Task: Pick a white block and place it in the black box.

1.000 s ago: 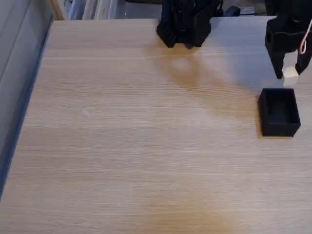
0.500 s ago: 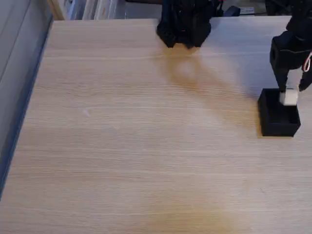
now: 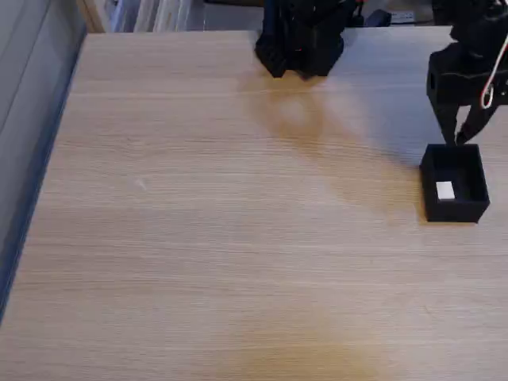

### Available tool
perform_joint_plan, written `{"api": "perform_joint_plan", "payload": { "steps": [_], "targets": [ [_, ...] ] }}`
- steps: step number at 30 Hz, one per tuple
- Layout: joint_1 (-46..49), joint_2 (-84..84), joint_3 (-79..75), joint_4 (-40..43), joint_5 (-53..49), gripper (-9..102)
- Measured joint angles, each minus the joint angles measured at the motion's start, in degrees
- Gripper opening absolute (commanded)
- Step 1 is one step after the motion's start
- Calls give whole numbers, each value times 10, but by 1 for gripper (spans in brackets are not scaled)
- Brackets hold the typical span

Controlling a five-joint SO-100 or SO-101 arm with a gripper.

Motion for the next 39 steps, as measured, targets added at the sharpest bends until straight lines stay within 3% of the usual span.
{"api": "perform_joint_plan", "payload": {
  "steps": [24,34,39],
  "targets": [
    [176,725,788,-116,-256,0],
    [258,915,962,-118,-335,0],
    [283,954,968,-80,-339,0]
  ]
}}
